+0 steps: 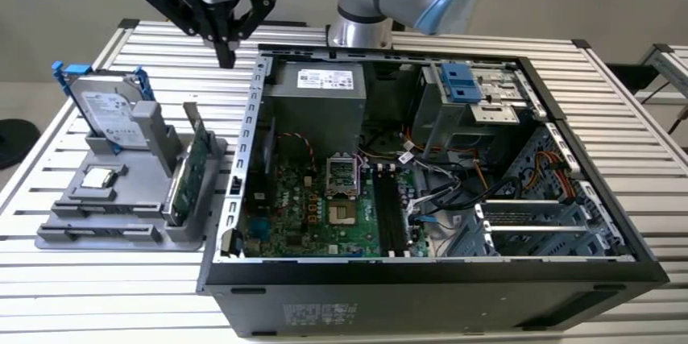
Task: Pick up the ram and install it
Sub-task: 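Reach for the ram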
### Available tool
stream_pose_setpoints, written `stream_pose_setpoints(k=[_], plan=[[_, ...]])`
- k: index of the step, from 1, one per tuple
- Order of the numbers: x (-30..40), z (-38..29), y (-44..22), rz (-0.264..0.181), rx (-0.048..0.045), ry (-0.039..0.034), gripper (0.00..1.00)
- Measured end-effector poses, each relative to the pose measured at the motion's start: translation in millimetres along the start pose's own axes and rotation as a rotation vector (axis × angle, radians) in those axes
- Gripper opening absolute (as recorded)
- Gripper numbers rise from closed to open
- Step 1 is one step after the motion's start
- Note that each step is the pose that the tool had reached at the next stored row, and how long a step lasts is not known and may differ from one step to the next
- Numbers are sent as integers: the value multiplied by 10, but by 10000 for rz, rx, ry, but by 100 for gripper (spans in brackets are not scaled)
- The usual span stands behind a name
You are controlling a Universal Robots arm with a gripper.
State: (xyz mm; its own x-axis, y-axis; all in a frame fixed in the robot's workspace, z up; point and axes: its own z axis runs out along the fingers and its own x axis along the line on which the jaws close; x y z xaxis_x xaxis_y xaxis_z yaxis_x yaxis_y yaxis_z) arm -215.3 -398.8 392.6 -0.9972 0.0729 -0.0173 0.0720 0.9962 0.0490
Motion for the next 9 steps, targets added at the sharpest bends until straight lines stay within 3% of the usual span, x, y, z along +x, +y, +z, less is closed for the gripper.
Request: stream_pose_setpoints(k=[9], plan=[[90,-2,-6,0,0,0,0]])
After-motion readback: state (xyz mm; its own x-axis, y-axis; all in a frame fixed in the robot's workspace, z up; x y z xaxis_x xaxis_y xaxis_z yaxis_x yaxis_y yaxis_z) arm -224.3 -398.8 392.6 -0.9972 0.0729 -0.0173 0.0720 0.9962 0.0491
